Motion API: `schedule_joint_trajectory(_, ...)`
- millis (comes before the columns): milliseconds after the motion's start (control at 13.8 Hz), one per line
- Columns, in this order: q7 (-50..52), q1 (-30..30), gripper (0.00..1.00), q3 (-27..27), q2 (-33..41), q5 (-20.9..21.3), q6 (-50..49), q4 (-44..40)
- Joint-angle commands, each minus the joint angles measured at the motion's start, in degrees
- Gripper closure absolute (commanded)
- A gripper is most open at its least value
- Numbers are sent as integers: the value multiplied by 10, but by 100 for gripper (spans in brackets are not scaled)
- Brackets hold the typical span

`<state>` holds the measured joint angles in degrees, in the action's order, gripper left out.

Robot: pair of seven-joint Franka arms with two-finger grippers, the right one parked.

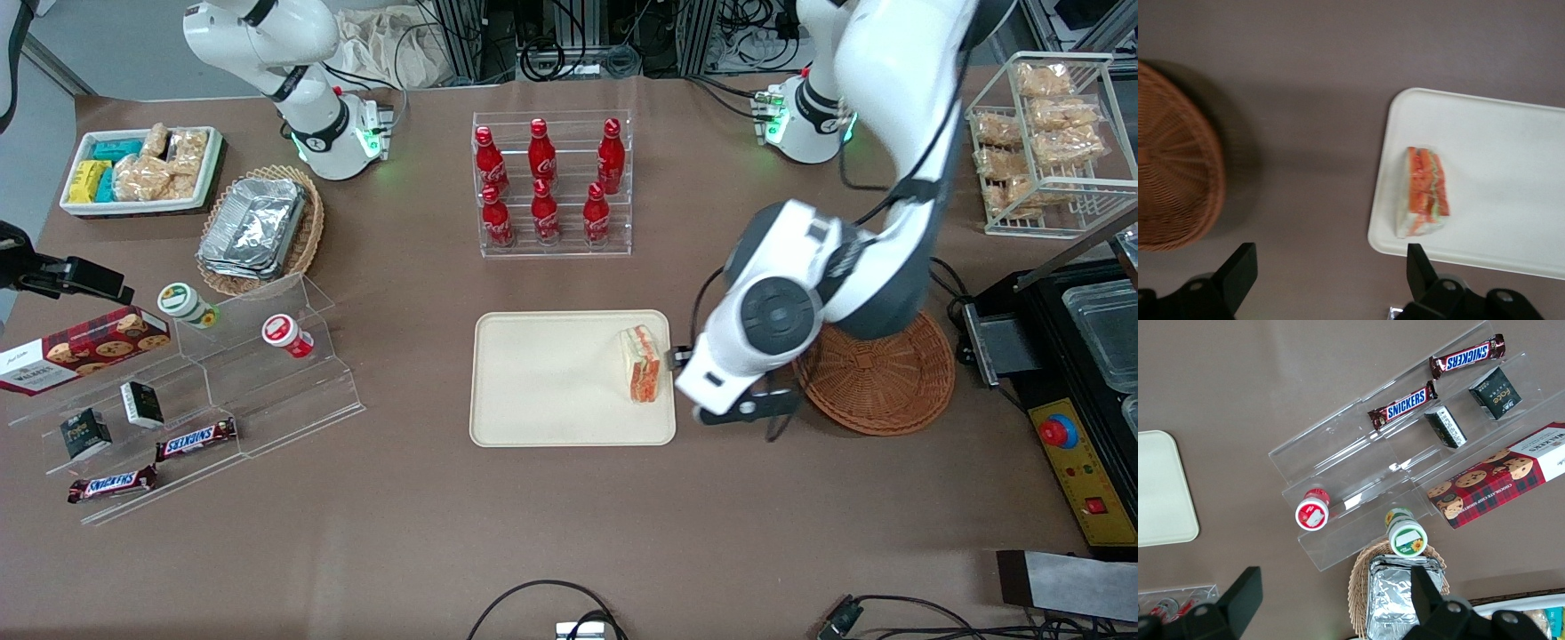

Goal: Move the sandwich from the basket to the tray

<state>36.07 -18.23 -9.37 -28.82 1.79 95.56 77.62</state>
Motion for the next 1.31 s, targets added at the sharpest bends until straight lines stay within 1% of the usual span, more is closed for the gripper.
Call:
schedule_joint_trajectory(0,-6,48,1,-5,168,1,83,215)
schedule_joint_trajectory(145,-20,57,1,-2,286,0,150,361)
schedule_joint_trajectory(218,-52,79,1,-2,324,-1,152,398)
schedule_joint_trajectory(291,-97,107,1,-2,345,-3,143,409)
schedule_joint_trajectory(436,-165,152,1,-2,355,-4,93,398)
schedule_joint_trajectory(582,-241,206,1,-2,367,-4,69,388)
schedule_joint_trajectory(727,-289,241,1,-2,362,-2,42,356)
schedule_joint_trajectory(945,-295,263,0,-2,338,1,13,281)
schedule_joint_trajectory(1164,-287,261,0,-4,268,12,-20,187)
schedule_joint_trajectory(1236,-287,261,0,-5,250,19,-46,154)
